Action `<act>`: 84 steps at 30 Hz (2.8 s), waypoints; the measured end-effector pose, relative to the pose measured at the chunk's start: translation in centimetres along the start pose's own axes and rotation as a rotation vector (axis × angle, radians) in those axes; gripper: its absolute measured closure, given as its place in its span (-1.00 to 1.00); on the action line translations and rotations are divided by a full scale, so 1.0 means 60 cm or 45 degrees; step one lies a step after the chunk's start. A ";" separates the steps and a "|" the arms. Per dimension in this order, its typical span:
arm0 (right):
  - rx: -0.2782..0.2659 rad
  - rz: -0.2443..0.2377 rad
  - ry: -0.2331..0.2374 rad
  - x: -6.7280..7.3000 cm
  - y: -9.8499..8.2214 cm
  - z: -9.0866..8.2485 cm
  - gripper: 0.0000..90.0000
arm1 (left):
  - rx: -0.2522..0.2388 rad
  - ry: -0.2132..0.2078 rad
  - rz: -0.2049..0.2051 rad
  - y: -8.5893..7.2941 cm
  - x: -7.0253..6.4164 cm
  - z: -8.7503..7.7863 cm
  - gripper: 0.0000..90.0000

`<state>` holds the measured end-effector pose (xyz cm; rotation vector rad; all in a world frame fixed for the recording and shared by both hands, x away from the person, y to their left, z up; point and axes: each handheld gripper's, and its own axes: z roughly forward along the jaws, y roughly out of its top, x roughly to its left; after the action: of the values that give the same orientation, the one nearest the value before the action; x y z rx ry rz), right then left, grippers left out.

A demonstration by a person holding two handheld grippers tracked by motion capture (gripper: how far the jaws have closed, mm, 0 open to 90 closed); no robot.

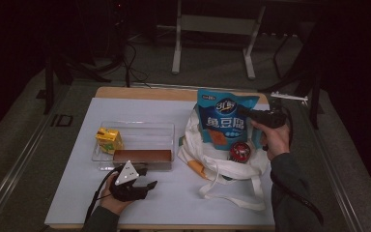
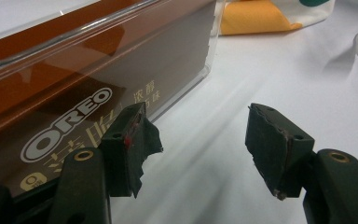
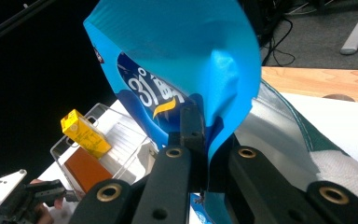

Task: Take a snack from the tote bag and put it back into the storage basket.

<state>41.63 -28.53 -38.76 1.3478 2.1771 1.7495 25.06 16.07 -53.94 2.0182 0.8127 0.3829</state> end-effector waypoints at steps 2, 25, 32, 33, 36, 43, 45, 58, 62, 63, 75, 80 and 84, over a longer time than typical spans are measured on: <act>-0.003 0.003 0.001 0.001 0.003 -0.002 0.99 | 0.000 0.000 -0.001 0.000 0.000 0.000 -0.12; -0.060 -0.014 0.055 0.041 0.042 -0.019 0.99 | -0.003 -0.010 -0.006 0.000 0.001 0.000 -0.13; -0.074 -0.012 0.065 0.052 0.051 -0.027 0.99 | -0.003 -0.015 -0.005 0.000 0.002 0.000 -0.13; -0.074 -0.011 0.070 0.053 0.052 -0.028 0.99 | -0.003 -0.014 -0.004 0.000 0.002 0.000 -0.13; -0.084 -0.013 0.078 0.055 0.054 -0.033 0.99 | -0.004 -0.012 -0.003 0.000 0.001 0.000 -0.13; -0.105 0.002 0.094 0.055 0.057 -0.042 0.99 | -0.005 -0.013 -0.002 0.000 0.001 0.000 -0.13; -0.105 0.000 0.100 0.055 0.057 -0.044 0.99 | -0.003 -0.014 -0.002 0.000 0.001 0.000 -0.13; -0.099 0.018 0.125 0.061 0.056 -0.051 0.99 | 0.003 -0.018 0.001 0.000 0.000 0.001 -0.15; -0.098 0.016 0.142 0.064 0.057 -0.053 0.99 | 0.005 -0.019 0.000 0.000 0.001 0.001 -0.15; -0.101 0.016 0.145 0.065 0.058 -0.053 0.99 | 0.005 -0.019 0.000 0.000 0.001 0.001 -0.15; -0.104 -0.003 0.208 0.077 0.061 -0.069 0.99 | 0.006 -0.019 0.001 0.000 0.000 0.001 -0.15; -0.104 -0.004 0.223 0.079 0.061 -0.074 0.99 | 0.007 -0.019 0.003 0.000 0.000 0.001 -0.15; -0.099 -0.006 0.236 0.081 0.063 -0.075 0.99 | 0.010 -0.019 0.006 0.000 0.000 0.001 -0.15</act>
<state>38.49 -29.00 -31.80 1.2067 2.1714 2.0091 25.12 16.03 -53.96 2.0282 0.8017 0.3670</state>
